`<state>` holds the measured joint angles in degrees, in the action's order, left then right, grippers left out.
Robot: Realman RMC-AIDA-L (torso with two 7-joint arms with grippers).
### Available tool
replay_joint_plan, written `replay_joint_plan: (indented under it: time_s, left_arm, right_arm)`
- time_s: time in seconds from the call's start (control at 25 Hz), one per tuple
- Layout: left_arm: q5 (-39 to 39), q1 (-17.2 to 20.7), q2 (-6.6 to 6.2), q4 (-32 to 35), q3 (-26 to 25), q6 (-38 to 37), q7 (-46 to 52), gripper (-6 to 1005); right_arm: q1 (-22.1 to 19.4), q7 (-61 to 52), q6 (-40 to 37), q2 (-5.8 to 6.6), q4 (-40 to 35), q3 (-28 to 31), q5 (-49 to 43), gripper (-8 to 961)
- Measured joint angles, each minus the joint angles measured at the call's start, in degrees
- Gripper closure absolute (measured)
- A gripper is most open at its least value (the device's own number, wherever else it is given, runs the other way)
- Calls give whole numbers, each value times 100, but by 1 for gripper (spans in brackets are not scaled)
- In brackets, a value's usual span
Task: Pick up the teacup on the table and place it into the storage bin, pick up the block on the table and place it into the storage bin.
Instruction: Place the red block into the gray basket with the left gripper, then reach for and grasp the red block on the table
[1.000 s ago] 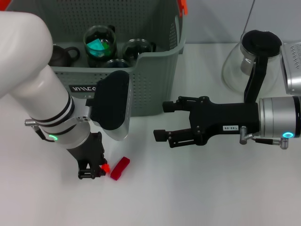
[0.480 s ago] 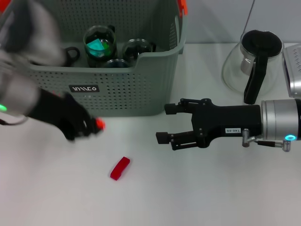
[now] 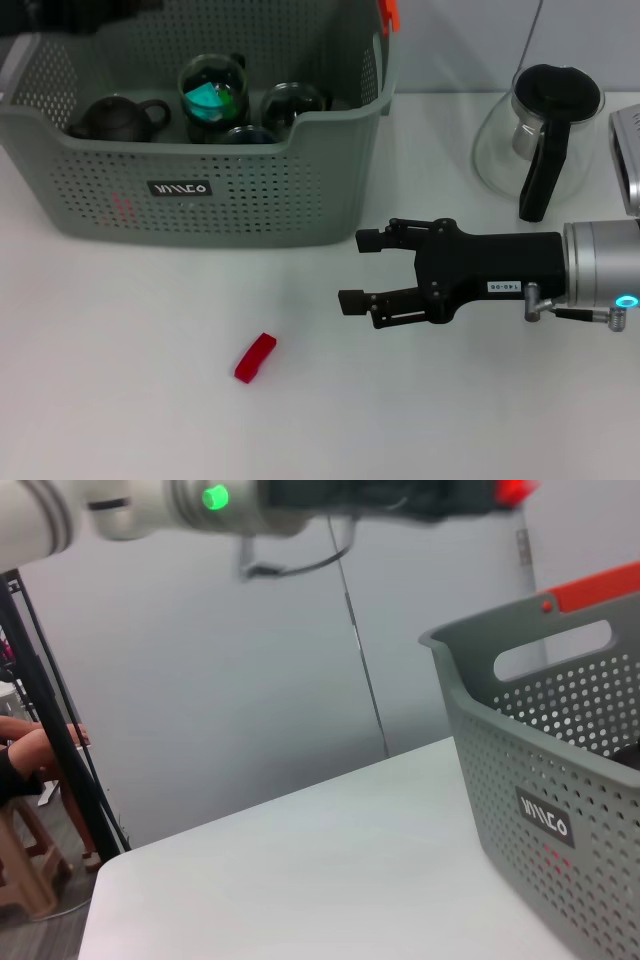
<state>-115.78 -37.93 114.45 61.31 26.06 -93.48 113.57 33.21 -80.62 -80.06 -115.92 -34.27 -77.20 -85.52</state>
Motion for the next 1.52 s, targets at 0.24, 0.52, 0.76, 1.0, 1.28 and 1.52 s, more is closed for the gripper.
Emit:
replay_joint_plan:
  time_s: [0.24,0.52,0.76,1.0,1.28,1.52]
  left_arm:
    - [-316,-356,-20,-437,616,1457,26,796]
    - [-410,-160,60,-173,958,1996,246,532]
    - [158,820,428,1119,863,1062,102,398]
    - [631,1786,800,1552,911,-1269,-1638,232]
    - [125,2384,854,1117,859,-1585,-2862,66]
    - [-42,2377,876,883,847,-1444,-3021,53]
  right_arm:
    - [48,-27,-15,-43,8,-24,-32,24]
    - [98,-152,22,-128,-29,-12,-238,24]
    - [289,-407,180,-287,8,-27,-575,24]
    - [832,-1133,880,-484,157,-394,-1125,24]
    - [1660,-2000,2153,-574,610,-1850,-1014,23]
    - [1908,-2451,3066,-579,506,-3322,-293,24]
